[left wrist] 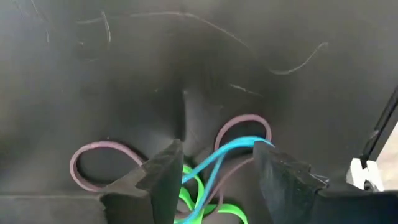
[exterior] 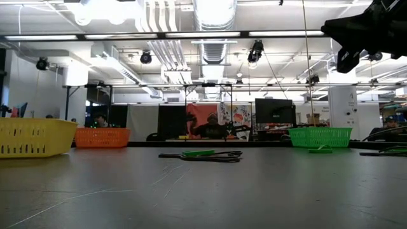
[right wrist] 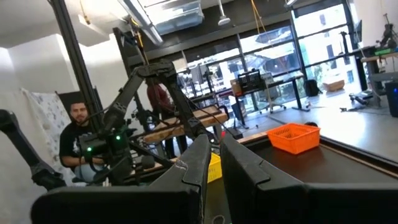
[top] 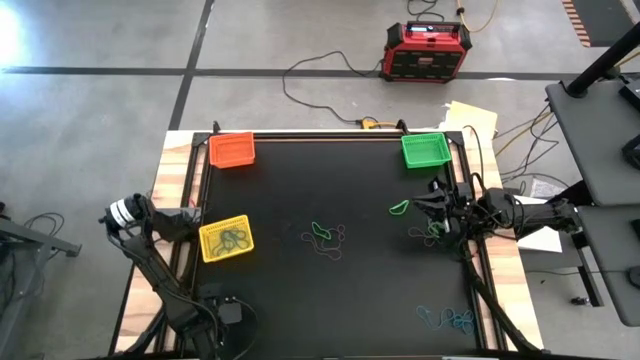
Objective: Sort rubber bands into baskets
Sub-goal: Put the blue rubber band into the yellow bin
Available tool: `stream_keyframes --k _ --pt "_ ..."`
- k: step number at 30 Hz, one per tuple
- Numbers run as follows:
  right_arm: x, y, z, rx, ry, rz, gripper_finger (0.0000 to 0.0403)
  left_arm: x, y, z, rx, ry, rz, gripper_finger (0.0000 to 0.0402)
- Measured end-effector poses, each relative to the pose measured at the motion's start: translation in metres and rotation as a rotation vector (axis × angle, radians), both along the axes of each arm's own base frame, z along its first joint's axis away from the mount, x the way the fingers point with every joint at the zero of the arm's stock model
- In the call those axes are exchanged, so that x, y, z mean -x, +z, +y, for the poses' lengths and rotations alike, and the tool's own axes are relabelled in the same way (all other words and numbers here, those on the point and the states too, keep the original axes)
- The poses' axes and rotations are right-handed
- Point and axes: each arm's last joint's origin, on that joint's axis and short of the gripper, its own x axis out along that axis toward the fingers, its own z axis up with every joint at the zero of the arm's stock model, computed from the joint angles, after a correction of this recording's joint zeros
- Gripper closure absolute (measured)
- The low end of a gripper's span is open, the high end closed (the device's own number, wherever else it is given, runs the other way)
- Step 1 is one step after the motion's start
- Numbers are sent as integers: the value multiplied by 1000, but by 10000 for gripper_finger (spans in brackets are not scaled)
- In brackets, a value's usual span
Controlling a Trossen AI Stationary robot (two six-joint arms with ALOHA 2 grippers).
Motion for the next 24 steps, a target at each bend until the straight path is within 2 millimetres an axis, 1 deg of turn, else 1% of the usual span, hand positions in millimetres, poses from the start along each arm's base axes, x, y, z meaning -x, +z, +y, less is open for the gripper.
stream_keyframes --k 7,17,24 --pt "0 0 0 0 0 0 369 2 -1 0 14 -5 35 255" --pt "0 0 0 2 -1 0 369 2 -5 1 14 -6 36 319" --pt "0 0 0 11 -3 3 369 2 -6 1 9 -5 39 348"
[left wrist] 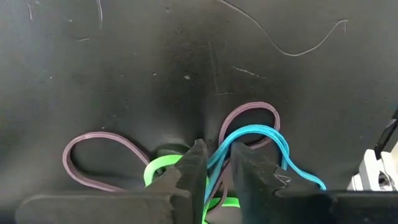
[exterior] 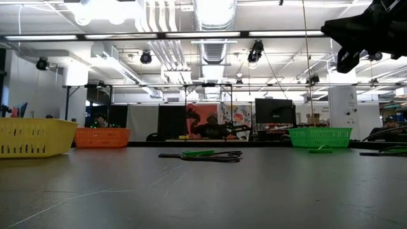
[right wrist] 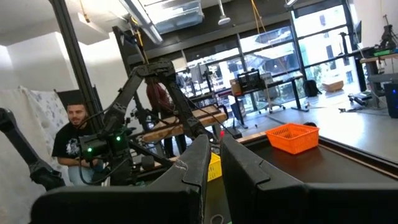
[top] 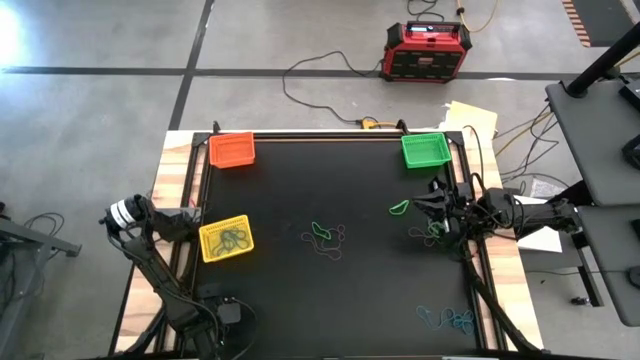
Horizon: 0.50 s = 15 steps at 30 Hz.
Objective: Sort rubber bands into baskets
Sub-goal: Put the blue rubber band into the yellow bin
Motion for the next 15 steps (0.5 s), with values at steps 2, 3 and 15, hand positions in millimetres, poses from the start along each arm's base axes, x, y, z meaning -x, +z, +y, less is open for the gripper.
stream_keyframes --k 2,3,15 --pt "0 0 0 0 0 0 369 0 0 0 1 0 -1 357" --pt "0 0 0 0 0 0 369 0 0 0 2 0 -1 361" --pt "0 0 0 0 0 1 369 0 2 0 12 11 -5 400"
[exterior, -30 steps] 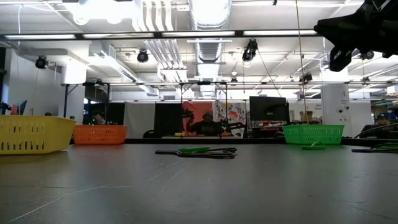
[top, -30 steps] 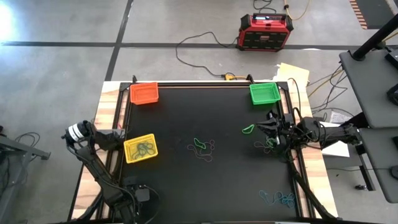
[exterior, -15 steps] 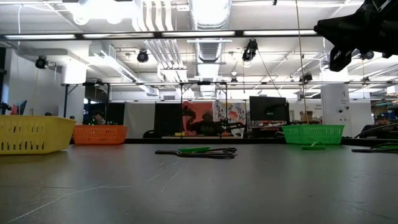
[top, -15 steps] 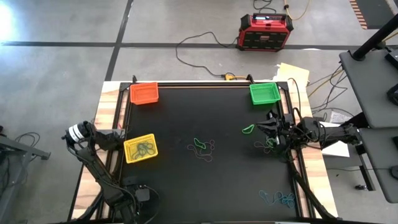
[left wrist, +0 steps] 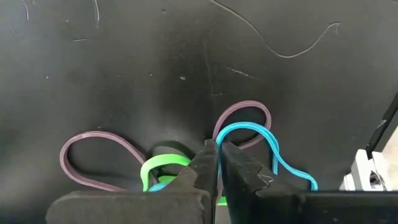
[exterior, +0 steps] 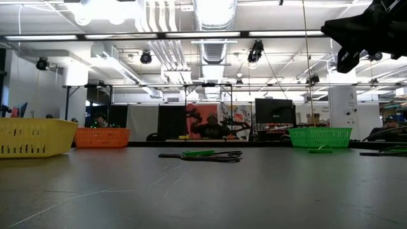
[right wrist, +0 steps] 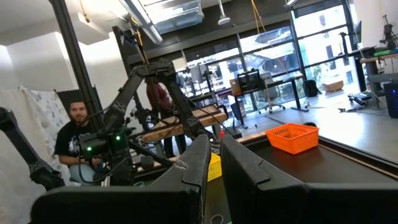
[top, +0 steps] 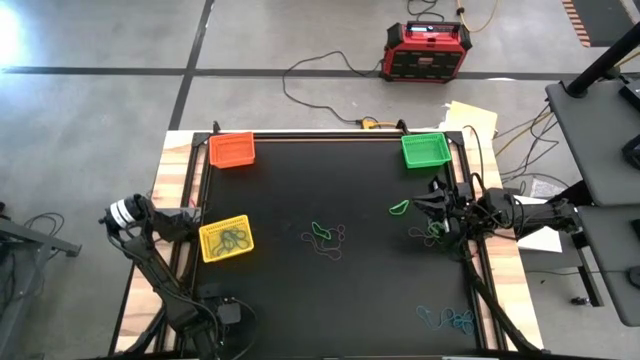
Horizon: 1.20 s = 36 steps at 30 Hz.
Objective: Sort rubber bands into baskets
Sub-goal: Put the blue rubber band into the yellow bin
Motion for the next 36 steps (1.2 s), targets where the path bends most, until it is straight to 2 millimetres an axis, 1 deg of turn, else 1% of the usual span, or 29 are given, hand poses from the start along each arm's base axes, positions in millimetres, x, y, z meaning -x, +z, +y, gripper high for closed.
stream_keyframes --k 7,11,16,19,22,25,29,32,36 --pt "0 0 0 15 -4 1 369 0 6 0 21 26 -2 401" --pt "0 0 0 22 -6 1 369 -1 14 -2 23 28 -16 401" --pt "0 0 0 21 -7 1 369 -6 26 0 -47 51 -115 401" --pt "0 0 0 21 -7 1 369 -10 31 6 -115 88 -164 402" --pt "0 0 0 21 -8 0 369 -14 39 13 -141 114 -207 402" --pt "0 1 0 21 -7 -6 369 -15 48 25 -168 131 -196 402" --pt "0 1 0 21 -7 -7 369 -13 67 46 -205 175 -197 402" --pt "0 1 0 21 -8 -7 369 -9 83 65 -256 242 -223 402" --pt "0 1 0 21 -7 -7 369 3 106 93 -309 343 -247 402"
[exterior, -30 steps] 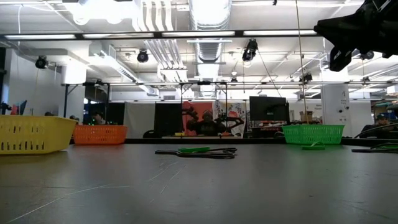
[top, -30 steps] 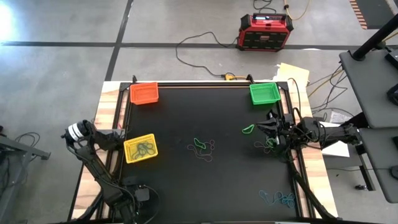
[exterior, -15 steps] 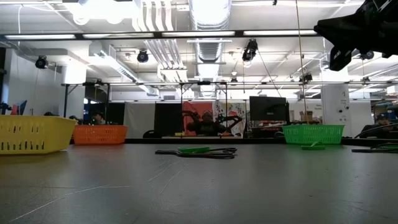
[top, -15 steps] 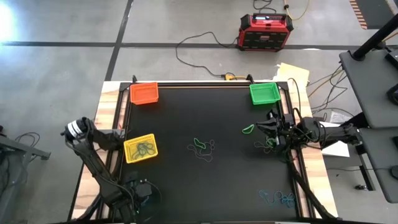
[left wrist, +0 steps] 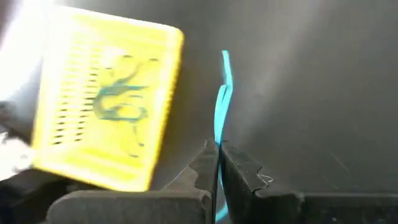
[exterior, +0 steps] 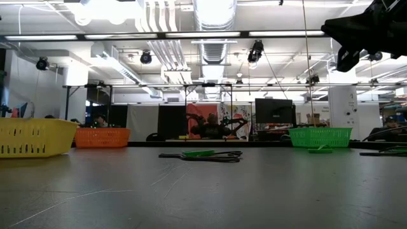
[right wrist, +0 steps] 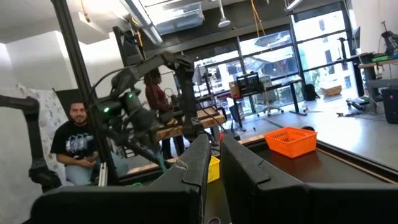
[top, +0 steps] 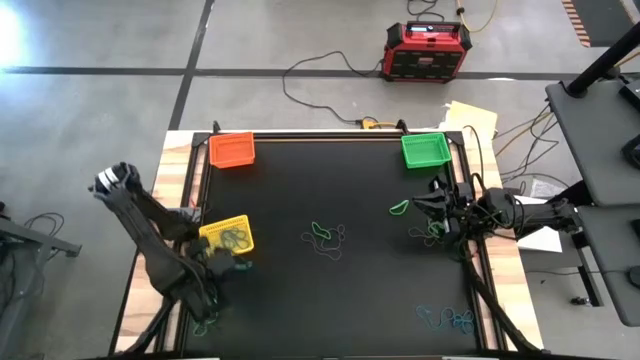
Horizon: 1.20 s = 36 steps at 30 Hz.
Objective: Sort rubber bands into baskets
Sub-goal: Put the blue rubber band into the yellow bin
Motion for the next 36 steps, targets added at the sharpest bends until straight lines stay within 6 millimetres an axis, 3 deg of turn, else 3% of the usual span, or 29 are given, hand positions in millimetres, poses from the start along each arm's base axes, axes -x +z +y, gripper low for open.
stream_keyframes --k 6,10,16,25,36 --pt "0 0 0 0 1 0 369 22 25 40 -78 197 -11 401" --pt "0 -1 0 -13 5 7 369 25 27 53 -73 280 -87 401" --pt "-1 -4 0 -1 2 43 369 14 10 73 -156 421 -93 401" --pt "-4 -6 0 2 2 68 369 5 -34 91 -183 461 -4 401" --pt "-4 -6 0 2 0 69 369 7 -48 96 -193 474 8 401"
